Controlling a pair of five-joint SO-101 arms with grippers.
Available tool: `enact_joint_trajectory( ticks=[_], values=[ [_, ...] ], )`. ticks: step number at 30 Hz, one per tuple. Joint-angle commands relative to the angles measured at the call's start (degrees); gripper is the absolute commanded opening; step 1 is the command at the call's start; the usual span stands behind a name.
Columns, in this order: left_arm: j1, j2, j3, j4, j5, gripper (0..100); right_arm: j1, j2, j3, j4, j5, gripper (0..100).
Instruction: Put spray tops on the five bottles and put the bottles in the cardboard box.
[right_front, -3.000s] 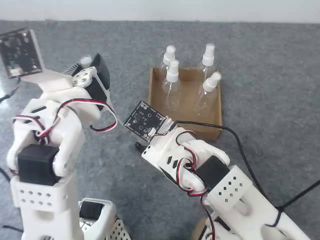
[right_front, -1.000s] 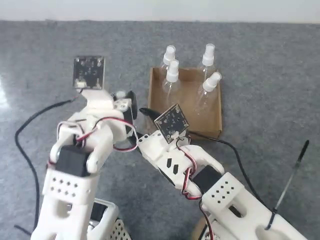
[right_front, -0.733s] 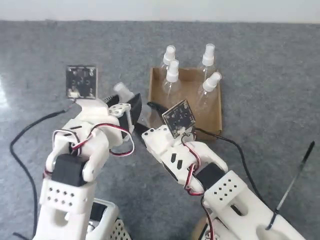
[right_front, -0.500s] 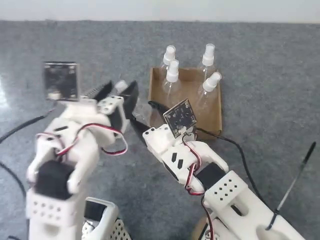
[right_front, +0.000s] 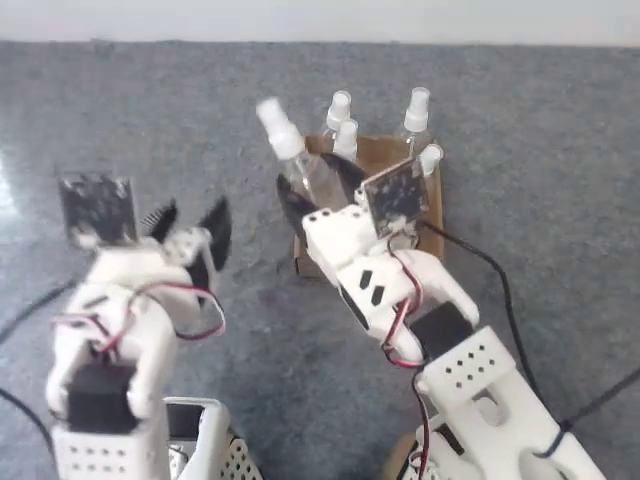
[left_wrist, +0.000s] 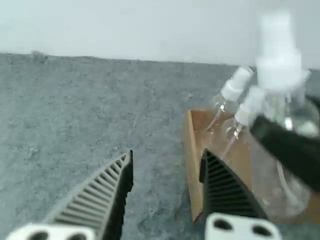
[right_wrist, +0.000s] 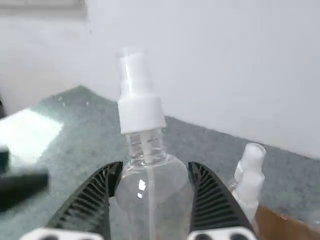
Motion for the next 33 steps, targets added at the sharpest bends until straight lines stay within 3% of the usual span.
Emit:
enact_joint_trajectory(
  ticks=[1,8,15,21,27,33],
  values=[
    [4.84,-11.25,10.95,-4.40,-3.69,27,0.75,5.41,-8.88,1.80,-3.43,0.6],
    [12.84,-16.09,21.05,-6.42,-6.33,31,-1.54,17.45,-20.31,4.79,-3.69,0.6],
    [12.75,-15.30,22.55,-11.60,-6.42,31,-6.64,13.76,-25.58,19.03,-6.68,0.6],
    [7.30,-9.14,23.25,-16.79,-6.42,31,-6.55,2.07,-21.27,27.30,-6.59,0.6],
    [7.38,-5.45,22.81,-17.85,-6.42,31,-6.29,-6.02,-14.51,26.42,-0.79,0.6],
    [7.30,-8.97,23.34,-15.74,-6.42,31,2.77,-1.01,-14.24,20.88,-0.53,0.6]
  ],
)
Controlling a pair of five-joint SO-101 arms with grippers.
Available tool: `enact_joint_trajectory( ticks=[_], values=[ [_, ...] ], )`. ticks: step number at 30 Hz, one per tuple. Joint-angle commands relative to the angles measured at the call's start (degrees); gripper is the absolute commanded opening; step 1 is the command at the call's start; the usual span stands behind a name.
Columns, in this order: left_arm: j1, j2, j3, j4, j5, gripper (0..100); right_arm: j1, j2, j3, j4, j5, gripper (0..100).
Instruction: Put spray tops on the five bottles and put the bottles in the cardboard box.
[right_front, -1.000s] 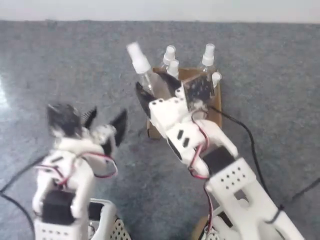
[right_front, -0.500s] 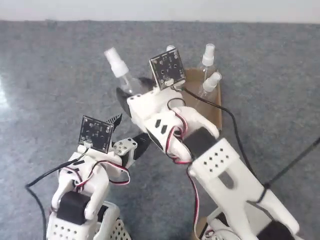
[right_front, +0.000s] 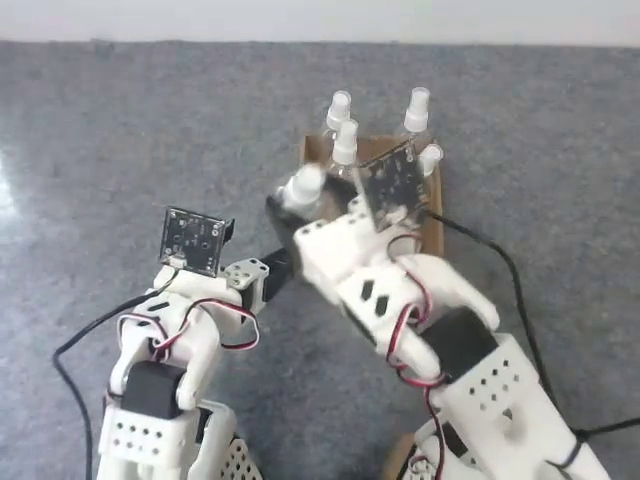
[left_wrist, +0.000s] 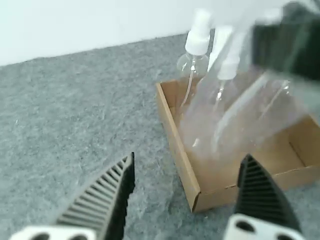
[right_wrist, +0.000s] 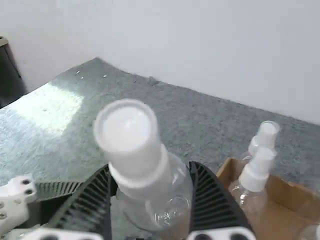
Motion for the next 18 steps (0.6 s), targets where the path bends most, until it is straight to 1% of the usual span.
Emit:
enact_joint_trajectory(
  ticks=[1,5,8,11,14,18],
  values=[
    [-0.62,-2.99,-0.31,1.67,-0.44,30,6.37,3.65,-2.02,-3.82,1.23,0.6],
    [-2.99,-7.03,-0.31,6.42,-0.70,29,11.65,12.09,-5.45,-2.77,1.76,0.6],
    [-8.00,-9.05,0.13,7.74,-4.04,23,11.74,15.78,-5.71,-1.80,2.11,0.6],
    [-13.80,-9.58,3.56,7.21,-6.24,19,11.65,16.66,-5.10,-3.21,2.02,0.6],
    [-17.49,-9.49,6.90,4.40,-6.51,19,11.65,16.92,-3.43,-4.26,2.02,0.6],
    [-18.11,-9.49,7.87,3.43,-6.51,19,10.51,17.01,-0.44,-4.35,2.02,0.6]
  ],
)
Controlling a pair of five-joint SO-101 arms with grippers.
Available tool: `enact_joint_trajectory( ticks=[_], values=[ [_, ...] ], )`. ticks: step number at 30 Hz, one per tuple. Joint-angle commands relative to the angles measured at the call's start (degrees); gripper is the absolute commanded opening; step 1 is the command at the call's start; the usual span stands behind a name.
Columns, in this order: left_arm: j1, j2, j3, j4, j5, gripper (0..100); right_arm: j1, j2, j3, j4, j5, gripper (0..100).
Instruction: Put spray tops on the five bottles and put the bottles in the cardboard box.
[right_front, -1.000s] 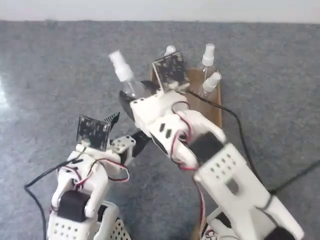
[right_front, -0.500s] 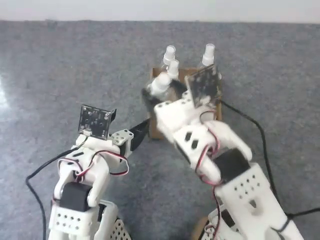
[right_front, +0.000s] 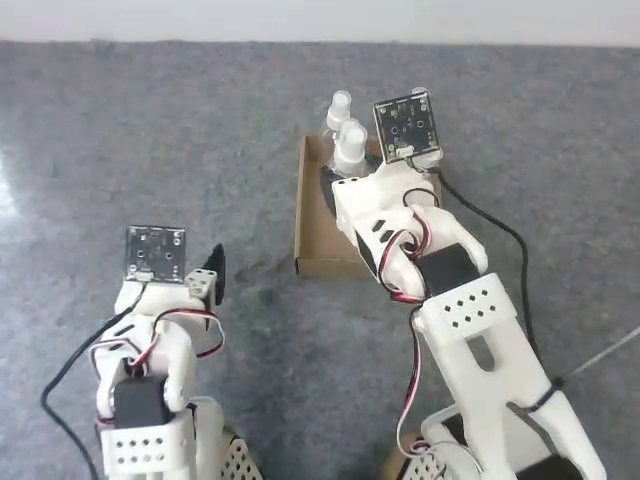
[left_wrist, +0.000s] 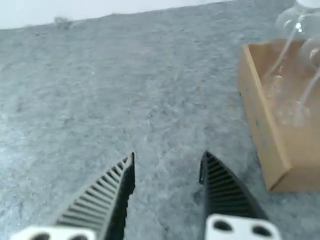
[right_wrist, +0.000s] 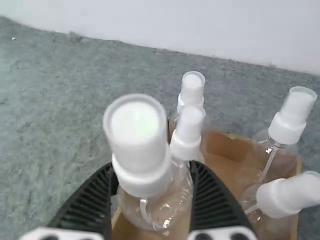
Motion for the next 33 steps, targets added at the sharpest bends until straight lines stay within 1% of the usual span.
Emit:
enact_joint_trajectory(
  ticks=[1,6,14,20,27,33],
  values=[
    [-0.53,-0.70,-0.22,-1.85,-0.44,19,-0.57,-0.04,1.14,-1.98,0.97,0.6],
    [-0.53,-0.70,-0.13,-1.85,-0.44,19,-1.89,1.80,4.66,-9.10,0.97,0.6],
    [-0.53,-0.70,-0.13,-1.76,-0.44,19,-2.51,10.24,4.92,-14.64,0.44,0.6],
    [-0.53,-0.70,-0.13,-1.76,-0.44,19,-2.24,14.99,5.01,-16.57,-0.79,0.6],
    [-0.53,-0.70,-0.04,-1.76,-0.44,19,0.13,19.47,5.10,-17.63,-1.14,0.6],
    [-0.53,-0.70,-0.04,-1.76,-0.44,19,-0.13,20.18,5.10,-17.10,-1.14,0.8]
  ],
)
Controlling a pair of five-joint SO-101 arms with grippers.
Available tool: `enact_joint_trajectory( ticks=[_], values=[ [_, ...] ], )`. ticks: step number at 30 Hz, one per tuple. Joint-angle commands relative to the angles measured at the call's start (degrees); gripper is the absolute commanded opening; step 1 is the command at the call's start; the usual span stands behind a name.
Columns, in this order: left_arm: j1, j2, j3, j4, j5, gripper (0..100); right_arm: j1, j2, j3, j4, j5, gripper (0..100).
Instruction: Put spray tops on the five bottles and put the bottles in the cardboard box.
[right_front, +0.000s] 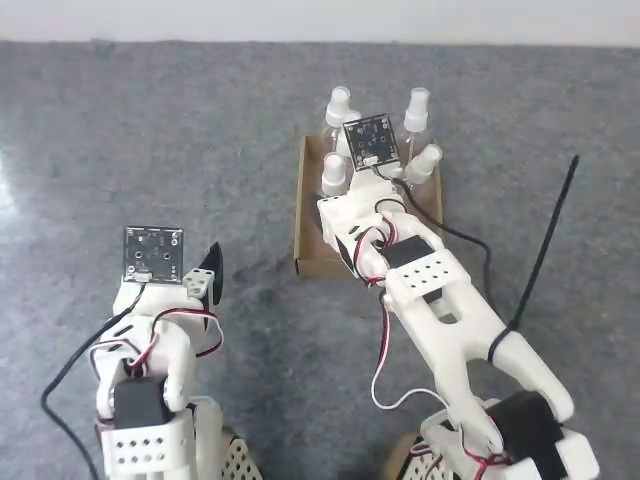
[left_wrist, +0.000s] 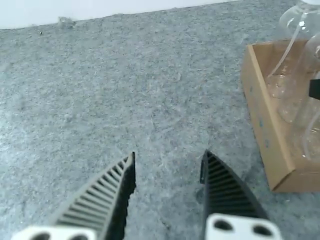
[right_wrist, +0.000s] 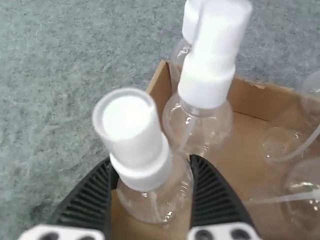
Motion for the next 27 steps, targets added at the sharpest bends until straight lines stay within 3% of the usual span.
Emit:
enact_joint_trajectory(
  ticks=[1,8,16,27],
  values=[
    [-0.18,-0.62,-0.13,-1.67,-0.44,19,0.40,-0.22,-0.26,-0.40,-0.53,0.9],
    [-0.18,-0.79,0.40,-2.02,-0.44,19,0.31,-0.48,-0.53,1.27,-0.53,1.7],
    [-0.18,-0.88,0.57,-2.02,-0.44,19,-1.36,-0.48,-0.62,1.63,-0.18,16.2],
    [-0.18,-0.70,0.66,-2.02,-0.44,19,-1.63,-0.57,-5.27,5.85,-0.44,16.5]
  ],
)
